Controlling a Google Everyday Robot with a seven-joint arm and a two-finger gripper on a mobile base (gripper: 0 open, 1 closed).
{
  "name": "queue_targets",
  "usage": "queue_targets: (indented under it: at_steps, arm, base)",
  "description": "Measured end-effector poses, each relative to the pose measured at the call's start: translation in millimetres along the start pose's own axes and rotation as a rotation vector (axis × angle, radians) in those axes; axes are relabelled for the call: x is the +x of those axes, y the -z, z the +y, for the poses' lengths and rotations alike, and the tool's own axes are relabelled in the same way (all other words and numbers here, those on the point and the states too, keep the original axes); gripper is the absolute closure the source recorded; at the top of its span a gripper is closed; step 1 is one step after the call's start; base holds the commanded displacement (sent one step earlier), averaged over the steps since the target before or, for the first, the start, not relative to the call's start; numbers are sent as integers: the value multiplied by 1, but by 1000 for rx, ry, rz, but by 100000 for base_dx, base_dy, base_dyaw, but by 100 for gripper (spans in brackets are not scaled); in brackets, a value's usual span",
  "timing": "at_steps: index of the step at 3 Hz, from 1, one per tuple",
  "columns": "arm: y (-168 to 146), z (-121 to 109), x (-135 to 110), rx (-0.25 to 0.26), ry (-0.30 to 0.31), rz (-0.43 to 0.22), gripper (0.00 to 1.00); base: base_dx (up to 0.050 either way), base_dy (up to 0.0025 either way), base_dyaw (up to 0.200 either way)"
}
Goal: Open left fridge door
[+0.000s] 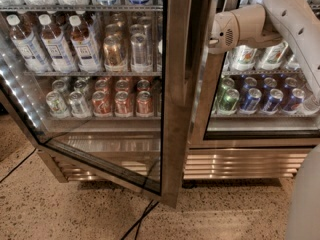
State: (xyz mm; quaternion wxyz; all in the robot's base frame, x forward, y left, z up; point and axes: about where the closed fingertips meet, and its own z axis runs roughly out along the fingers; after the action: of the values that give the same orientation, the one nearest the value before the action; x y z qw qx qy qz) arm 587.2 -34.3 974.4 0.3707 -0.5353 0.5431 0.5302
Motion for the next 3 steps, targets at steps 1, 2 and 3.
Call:
queue_targets:
  at_steps: [1,2,3]
  arm:
    - [-12,19,-3,29,61,17,100]
    - [-35,39,-7,116,111,27,100]
    - [-68,31,1,154,79,34,100]
  base:
    - [0,0,0]
    - [0,0,0]
    - [0,0,0]
